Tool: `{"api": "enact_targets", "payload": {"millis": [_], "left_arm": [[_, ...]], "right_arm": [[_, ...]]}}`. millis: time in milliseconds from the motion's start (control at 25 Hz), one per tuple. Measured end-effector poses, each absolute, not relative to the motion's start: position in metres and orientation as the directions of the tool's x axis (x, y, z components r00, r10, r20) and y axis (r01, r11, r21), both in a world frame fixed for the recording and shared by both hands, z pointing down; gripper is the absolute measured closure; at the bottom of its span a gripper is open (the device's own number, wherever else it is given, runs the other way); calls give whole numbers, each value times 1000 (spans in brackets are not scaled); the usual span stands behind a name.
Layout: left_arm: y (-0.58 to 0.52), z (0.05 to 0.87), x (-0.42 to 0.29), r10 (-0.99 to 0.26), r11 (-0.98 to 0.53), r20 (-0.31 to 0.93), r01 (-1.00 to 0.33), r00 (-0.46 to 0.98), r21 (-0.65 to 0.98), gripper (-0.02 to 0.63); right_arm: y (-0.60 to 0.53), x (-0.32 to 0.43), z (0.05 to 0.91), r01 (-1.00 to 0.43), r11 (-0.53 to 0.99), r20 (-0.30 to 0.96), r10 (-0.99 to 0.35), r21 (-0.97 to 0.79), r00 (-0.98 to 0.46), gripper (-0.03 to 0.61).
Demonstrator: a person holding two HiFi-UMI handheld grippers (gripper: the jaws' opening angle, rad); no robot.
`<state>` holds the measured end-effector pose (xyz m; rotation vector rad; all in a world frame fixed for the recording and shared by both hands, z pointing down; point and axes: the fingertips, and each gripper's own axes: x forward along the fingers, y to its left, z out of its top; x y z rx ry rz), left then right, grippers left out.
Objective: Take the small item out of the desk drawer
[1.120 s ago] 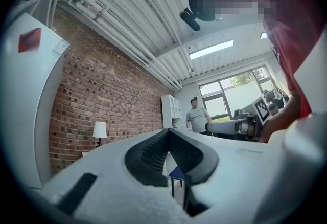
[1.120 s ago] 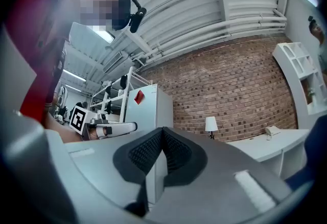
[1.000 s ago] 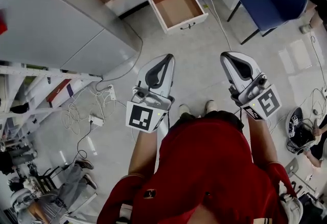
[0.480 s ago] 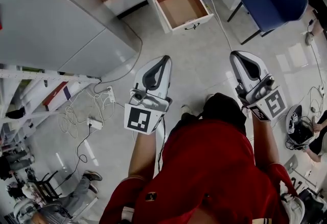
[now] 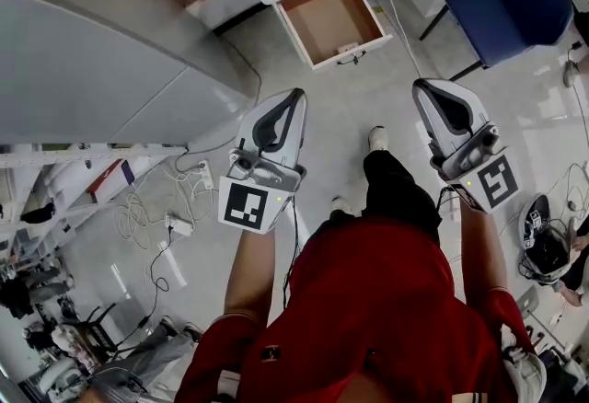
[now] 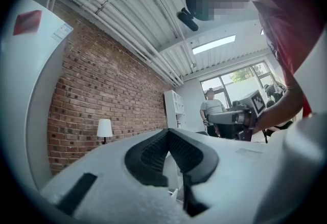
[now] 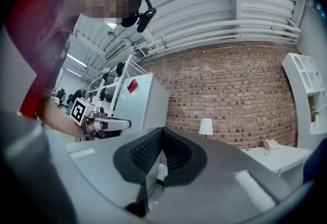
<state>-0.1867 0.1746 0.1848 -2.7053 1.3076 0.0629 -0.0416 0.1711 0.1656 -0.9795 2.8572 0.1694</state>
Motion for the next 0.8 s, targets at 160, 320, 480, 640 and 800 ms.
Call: {"api": "enact_targets", "payload": {"millis": [160,320,480,640,800], "left_arm": [[117,190,-164,-782,-612,-72,-785,619,-97,607],[62,198,-144,-789,-606,-58,-790,612,-96,607],[13,212,-124,-793,-603,-25,-790,609,-109,607],[-28,230,-114,-804,-592,21,-798,594,-115,607],[-58,243,-106,-811,-585,48,-801,584,-126,607]], "right_arm": [[113,-22,173,-618,781,-129,-607,84,-784,568],[56,-7,185,-591,804,-128,-582,57,-803,568],[8,4,197,-555,831,-111,-549,41,-829,568],[-32,12,207,-525,851,-102,-521,20,-848,568],[-63,23,218,-495,869,-83,-493,7,-866,568]]}}
